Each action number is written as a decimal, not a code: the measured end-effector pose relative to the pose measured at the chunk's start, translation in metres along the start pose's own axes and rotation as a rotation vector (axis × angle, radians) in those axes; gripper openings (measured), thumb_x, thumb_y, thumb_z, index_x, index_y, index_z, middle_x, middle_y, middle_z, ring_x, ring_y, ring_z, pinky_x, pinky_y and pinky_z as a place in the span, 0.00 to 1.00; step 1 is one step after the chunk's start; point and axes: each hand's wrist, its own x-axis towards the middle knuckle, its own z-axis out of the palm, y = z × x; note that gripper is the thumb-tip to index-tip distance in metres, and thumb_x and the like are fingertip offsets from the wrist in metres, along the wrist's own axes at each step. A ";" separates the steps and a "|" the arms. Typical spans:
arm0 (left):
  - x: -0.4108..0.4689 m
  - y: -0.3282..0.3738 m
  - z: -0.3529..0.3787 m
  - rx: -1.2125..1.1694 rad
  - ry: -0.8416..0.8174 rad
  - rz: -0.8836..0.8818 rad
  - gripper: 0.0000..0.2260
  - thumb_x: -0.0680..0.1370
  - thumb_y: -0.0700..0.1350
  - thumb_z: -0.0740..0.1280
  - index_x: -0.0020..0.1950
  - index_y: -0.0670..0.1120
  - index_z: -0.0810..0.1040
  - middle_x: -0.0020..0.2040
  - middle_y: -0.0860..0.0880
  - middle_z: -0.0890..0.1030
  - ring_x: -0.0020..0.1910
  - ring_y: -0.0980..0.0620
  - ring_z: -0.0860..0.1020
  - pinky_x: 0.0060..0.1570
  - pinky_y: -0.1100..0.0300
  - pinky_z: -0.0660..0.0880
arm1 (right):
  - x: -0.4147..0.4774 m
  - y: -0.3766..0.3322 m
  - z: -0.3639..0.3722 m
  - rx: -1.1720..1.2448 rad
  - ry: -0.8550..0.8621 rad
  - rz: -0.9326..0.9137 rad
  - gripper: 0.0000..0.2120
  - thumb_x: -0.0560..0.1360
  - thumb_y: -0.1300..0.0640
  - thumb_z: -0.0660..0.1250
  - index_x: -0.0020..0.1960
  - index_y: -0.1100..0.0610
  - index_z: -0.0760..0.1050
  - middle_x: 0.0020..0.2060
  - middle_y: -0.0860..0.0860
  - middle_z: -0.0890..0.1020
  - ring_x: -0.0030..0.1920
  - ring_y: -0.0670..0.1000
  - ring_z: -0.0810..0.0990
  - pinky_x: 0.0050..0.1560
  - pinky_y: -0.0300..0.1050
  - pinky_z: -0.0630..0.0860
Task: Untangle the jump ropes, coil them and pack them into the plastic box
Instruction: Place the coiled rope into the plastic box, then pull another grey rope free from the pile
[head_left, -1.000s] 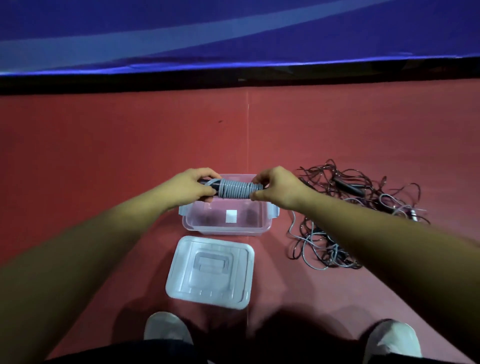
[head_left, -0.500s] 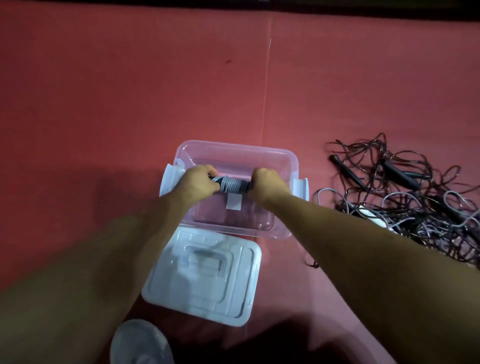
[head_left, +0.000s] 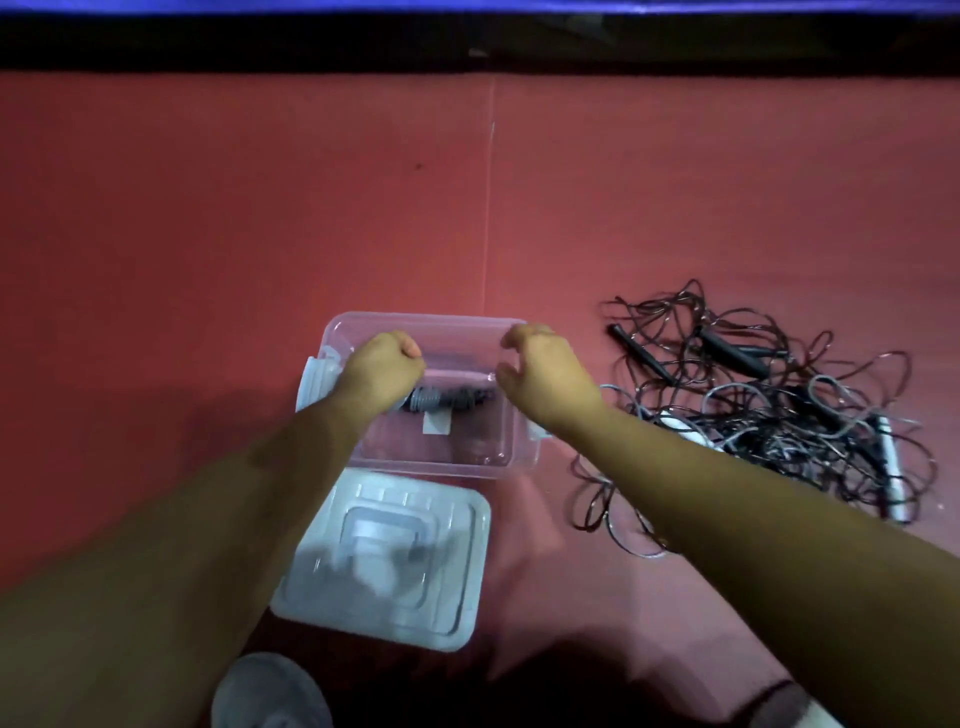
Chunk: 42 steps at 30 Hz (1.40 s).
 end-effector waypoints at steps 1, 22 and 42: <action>-0.010 0.014 0.000 -0.001 -0.003 0.030 0.06 0.76 0.39 0.64 0.46 0.46 0.80 0.46 0.46 0.83 0.49 0.43 0.80 0.51 0.57 0.75 | -0.012 0.010 -0.016 -0.008 0.034 0.012 0.16 0.73 0.62 0.66 0.59 0.65 0.76 0.55 0.62 0.79 0.57 0.61 0.76 0.57 0.48 0.69; -0.084 0.119 0.188 0.274 -0.410 0.350 0.12 0.76 0.38 0.65 0.59 0.47 0.76 0.47 0.48 0.79 0.52 0.44 0.77 0.47 0.60 0.68 | -0.152 0.209 -0.027 0.042 -0.126 0.391 0.27 0.67 0.54 0.73 0.65 0.58 0.74 0.60 0.58 0.74 0.61 0.60 0.76 0.61 0.51 0.74; -0.055 0.170 0.163 0.337 -0.211 0.562 0.05 0.76 0.49 0.70 0.45 0.48 0.82 0.41 0.45 0.84 0.43 0.43 0.81 0.48 0.52 0.78 | -0.132 0.181 -0.058 0.536 -0.031 0.465 0.07 0.74 0.60 0.72 0.51 0.59 0.85 0.48 0.46 0.73 0.53 0.45 0.74 0.63 0.37 0.71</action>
